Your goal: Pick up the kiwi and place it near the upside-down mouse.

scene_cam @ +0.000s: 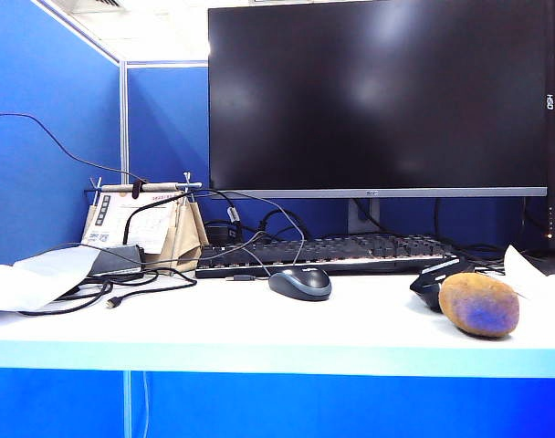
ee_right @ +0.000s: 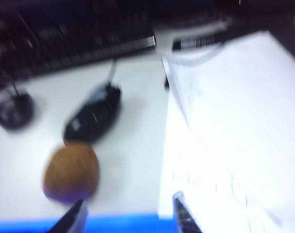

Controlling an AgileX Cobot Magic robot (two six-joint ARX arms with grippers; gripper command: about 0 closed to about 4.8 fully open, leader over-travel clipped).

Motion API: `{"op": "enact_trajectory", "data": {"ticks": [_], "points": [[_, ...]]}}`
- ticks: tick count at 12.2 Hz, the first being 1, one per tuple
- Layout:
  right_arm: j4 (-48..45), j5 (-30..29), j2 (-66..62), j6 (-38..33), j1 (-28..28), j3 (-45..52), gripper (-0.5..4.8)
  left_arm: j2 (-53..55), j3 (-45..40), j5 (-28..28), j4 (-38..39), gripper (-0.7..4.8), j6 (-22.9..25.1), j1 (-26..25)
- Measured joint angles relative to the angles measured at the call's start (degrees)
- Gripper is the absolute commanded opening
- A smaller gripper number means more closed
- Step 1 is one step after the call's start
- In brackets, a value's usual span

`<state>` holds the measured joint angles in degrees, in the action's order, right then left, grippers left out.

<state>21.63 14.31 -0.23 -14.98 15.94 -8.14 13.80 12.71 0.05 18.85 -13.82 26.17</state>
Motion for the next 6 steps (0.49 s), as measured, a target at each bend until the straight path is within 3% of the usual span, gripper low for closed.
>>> {"op": "enact_trajectory", "data": {"ticks": [6], "points": [[-0.8, 0.5, -0.1, 1.5, 0.0, 4.4, 2.29, 0.0, -9.6, -0.1, -3.1, -0.01, 0.0, 0.0]]}}
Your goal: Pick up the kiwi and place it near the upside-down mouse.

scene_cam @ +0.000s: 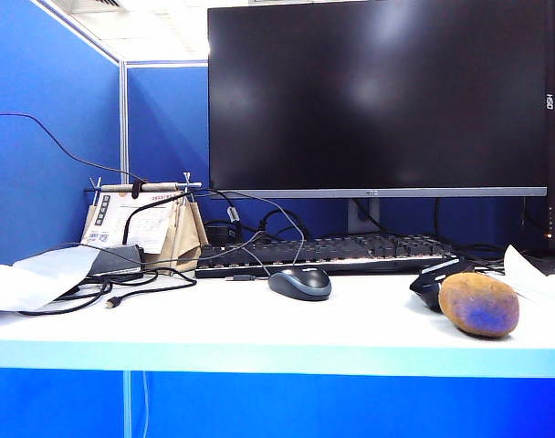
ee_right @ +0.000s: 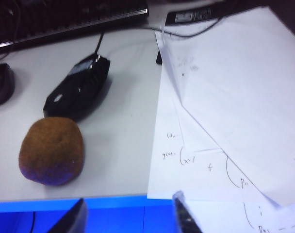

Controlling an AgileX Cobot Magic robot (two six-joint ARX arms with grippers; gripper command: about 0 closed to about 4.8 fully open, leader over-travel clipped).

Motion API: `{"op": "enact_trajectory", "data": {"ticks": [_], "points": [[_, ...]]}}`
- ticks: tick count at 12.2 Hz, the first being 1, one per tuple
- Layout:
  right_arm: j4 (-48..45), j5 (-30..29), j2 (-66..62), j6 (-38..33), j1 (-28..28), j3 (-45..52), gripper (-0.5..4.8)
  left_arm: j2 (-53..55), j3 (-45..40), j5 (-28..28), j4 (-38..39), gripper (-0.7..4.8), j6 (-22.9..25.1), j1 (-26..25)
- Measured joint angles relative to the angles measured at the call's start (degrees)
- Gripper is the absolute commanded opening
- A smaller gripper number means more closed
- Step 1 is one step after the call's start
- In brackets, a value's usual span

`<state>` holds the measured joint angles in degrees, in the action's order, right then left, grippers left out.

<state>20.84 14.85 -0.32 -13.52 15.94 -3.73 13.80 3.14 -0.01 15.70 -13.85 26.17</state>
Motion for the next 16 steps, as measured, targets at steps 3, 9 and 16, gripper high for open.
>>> {"op": "enact_trajectory", "data": {"ticks": [3, 9, 16], "points": [[-0.4, 0.4, 0.0, 0.3, 0.0, 0.1, 2.29, -0.1, -0.9, 0.0, -1.8, -0.01, -1.3, 0.0], [-0.4, 0.6, 0.0, 0.3, 0.0, 0.1, 2.29, -0.1, -1.6, 1.2, -3.5, -0.01, -18.6, 0.0], [-0.4, 0.0, 0.0, 0.2, 0.0, 0.1, 2.29, -0.1, -2.2, 6.7, -5.7, -0.01, -6.0, 0.0]]}}
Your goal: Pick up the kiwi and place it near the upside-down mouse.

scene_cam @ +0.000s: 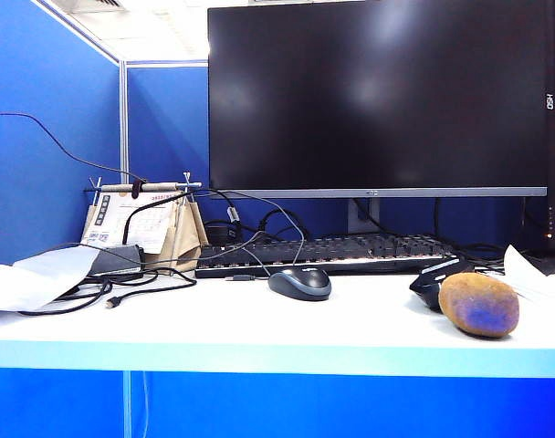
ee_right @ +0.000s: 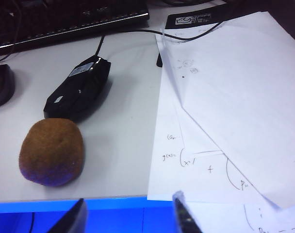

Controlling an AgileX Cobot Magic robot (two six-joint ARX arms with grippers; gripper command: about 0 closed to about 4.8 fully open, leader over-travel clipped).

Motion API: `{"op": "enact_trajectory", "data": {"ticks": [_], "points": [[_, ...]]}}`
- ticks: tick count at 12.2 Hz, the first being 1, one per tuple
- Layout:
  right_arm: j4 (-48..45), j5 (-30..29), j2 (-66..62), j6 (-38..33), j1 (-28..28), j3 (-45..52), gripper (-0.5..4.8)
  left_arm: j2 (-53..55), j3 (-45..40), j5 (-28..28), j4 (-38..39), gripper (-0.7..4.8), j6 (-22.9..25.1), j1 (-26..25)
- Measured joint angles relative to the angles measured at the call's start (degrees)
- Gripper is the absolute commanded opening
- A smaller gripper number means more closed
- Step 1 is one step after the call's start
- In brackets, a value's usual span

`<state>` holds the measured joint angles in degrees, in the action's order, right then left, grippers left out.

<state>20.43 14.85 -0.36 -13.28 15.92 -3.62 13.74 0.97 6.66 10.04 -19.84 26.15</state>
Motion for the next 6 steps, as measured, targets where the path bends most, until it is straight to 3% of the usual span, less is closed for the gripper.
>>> {"op": "enact_trajectory", "data": {"ticks": [1, 2, 6], "points": [[0.0, -0.1, 0.0, 0.0, 0.0, 0.0, 2.29, 0.0, 0.0, -0.7, 0.0, -0.01, 3.5, 0.0], [0.0, -0.1, 0.0, 0.0, 0.0, 0.0, 2.29, 0.0, 0.0, -1.4, 0.0, -0.01, 10.9, 0.0], [0.0, -0.1, 0.0, 0.0, 0.0, 0.0, 2.29, 0.0, 0.0, -1.7, 0.0, -0.01, 11.1, 0.0]]}}
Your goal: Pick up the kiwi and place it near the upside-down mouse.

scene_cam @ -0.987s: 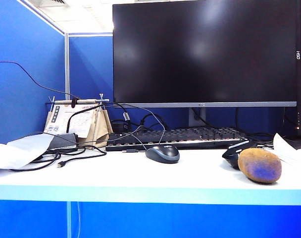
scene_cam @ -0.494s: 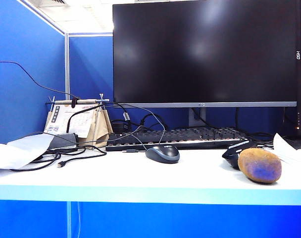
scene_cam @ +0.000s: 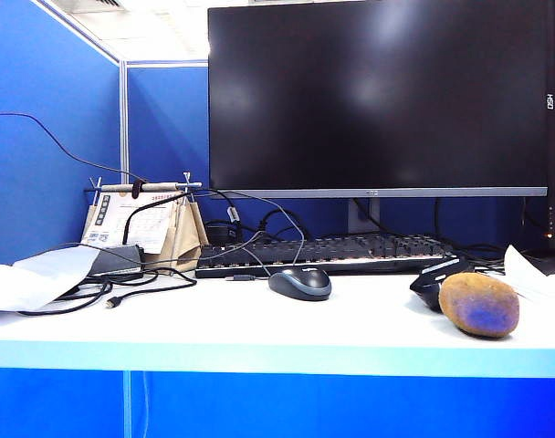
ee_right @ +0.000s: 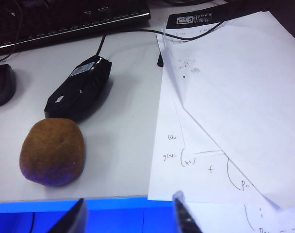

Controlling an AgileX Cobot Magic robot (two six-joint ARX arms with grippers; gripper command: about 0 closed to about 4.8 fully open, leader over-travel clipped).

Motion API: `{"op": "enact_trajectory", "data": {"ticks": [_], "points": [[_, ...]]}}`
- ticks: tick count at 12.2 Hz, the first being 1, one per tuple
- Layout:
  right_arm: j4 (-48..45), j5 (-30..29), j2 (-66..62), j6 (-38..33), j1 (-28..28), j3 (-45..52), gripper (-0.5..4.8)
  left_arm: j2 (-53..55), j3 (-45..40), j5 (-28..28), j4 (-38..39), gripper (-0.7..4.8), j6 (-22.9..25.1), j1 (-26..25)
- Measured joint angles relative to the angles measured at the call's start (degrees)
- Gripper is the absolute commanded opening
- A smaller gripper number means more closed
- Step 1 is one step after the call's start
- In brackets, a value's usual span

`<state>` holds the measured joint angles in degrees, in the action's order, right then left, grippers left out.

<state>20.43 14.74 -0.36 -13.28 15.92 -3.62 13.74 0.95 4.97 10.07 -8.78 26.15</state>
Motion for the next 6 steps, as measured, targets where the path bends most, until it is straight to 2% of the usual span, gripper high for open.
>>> {"op": "enact_trajectory", "data": {"ticks": [4, 5, 6], "points": [[0.0, -1.5, 0.0, 0.0, 0.0, 0.0, 2.28, 0.0, 0.0, 0.0, 0.0, -0.01, 0.0, 0.0], [0.0, -1.5, 0.0, 0.0, 0.0, 0.0, 1.34, 0.0, 0.0, 0.0, 0.0, -0.01, 0.0, 0.0], [0.0, -1.5, 0.0, -0.2, 0.0, 0.0, -0.14, 0.0, 0.0, 0.0, 0.0, -0.01, 0.0, 0.0]]}}
